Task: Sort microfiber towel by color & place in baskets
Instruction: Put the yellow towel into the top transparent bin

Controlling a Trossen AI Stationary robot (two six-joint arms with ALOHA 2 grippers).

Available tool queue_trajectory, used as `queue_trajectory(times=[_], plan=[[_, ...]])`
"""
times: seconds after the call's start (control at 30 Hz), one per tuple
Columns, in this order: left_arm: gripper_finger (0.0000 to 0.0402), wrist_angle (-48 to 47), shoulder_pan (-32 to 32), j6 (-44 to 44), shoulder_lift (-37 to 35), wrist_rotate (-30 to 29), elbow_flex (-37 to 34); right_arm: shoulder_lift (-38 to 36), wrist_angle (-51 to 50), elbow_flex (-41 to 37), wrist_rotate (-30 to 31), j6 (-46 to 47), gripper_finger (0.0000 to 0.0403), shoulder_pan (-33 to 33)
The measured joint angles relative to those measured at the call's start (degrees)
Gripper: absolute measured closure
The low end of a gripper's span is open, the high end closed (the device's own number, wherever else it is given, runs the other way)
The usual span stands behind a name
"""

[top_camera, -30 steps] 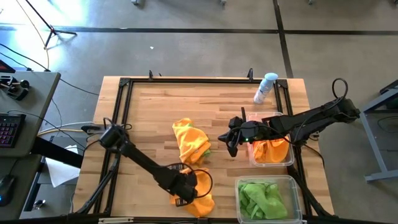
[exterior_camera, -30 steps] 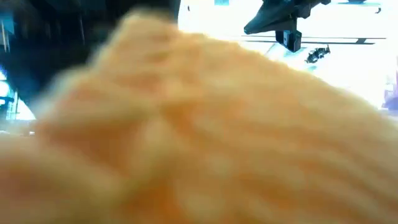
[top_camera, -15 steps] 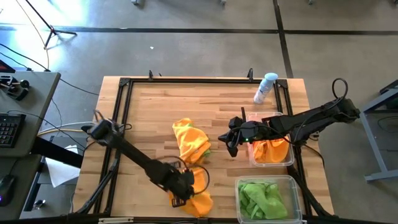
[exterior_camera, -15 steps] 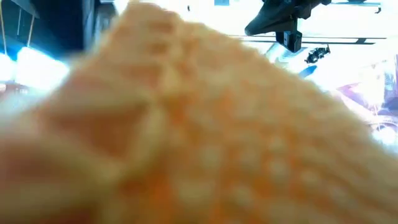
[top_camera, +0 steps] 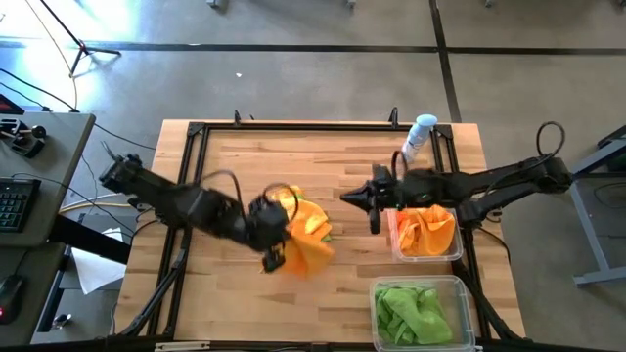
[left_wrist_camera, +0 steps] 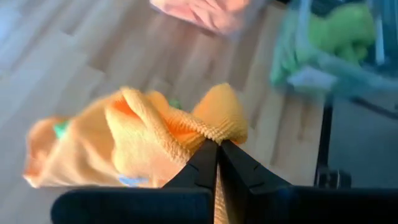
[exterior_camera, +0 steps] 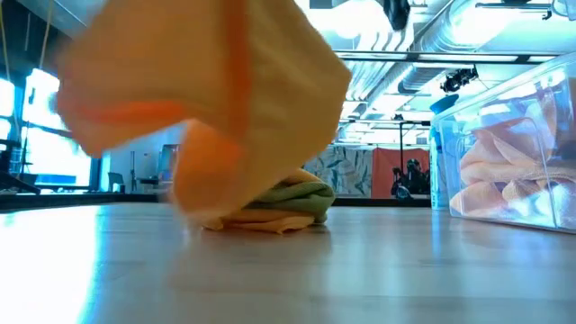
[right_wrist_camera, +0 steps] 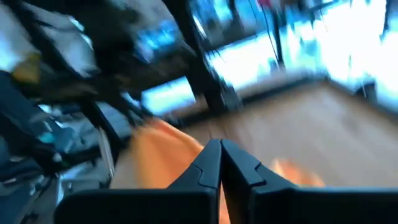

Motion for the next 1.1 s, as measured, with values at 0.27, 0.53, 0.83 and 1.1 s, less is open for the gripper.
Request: queue_trajectory(times=[0.27, 0.53, 0.83, 1.1], plan=[[0.0401, 11.62, 10.28, 8.95, 1.10, 6.76, 0.00, 0.31, 2.02, 4.90, -1.29, -14.02, 0.0322, -1.05], [0.0401, 20.61, 15.61, 12.99, 3.14, 9.81, 0.50, 1.87, -4.42, 7.15, -2.81, -16.86, 0.0200, -1.03], [0.0401, 23.56, 17.39, 15.45, 3.46, 14.08, 0.59, 4.76, -4.94, 7.17, -2.98, -16.90, 0.0129, -1.07], [0.0401, 26.27, 17.52, 18.50, 3.55, 14.19, 0.57, 11.72, -4.67, 7.19, -2.93, -16.56, 0.0126, -1.07]])
